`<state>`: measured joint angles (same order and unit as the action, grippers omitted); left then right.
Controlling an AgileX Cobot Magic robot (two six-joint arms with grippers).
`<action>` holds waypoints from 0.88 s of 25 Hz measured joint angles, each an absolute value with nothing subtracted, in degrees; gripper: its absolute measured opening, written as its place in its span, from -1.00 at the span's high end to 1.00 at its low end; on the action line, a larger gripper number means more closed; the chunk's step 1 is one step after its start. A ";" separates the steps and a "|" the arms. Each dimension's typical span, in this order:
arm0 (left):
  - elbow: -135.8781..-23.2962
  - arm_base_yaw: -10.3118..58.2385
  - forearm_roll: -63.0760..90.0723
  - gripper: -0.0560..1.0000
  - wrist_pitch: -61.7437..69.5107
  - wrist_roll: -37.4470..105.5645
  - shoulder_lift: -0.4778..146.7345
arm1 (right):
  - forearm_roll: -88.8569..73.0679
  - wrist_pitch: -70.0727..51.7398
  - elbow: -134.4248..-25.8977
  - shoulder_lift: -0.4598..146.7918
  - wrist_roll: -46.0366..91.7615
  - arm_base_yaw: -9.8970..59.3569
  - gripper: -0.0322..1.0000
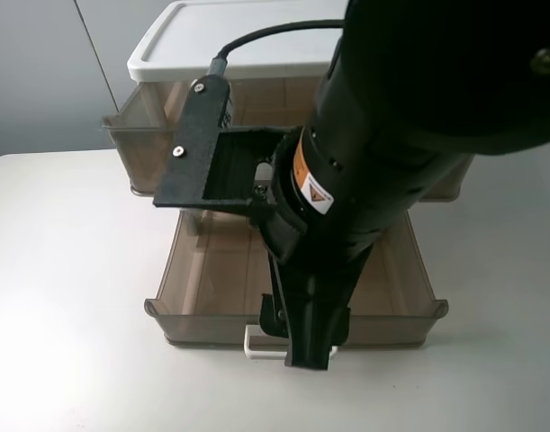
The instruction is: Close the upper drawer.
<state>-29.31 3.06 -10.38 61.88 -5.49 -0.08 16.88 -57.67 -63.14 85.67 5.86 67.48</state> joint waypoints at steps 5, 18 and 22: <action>-29.31 3.06 -10.38 -0.51 61.88 -5.49 -0.08 | 17.25 -55.16 -63.14 85.67 6.34 63.43 -0.24; -29.31 3.06 -10.38 -0.51 61.88 -5.49 -0.08 | 17.38 -46.99 -63.14 87.91 7.60 53.32 -0.24; -29.31 3.06 -10.38 -0.51 61.88 -5.49 -0.08 | 17.26 -44.36 -63.14 88.64 7.60 52.01 -0.24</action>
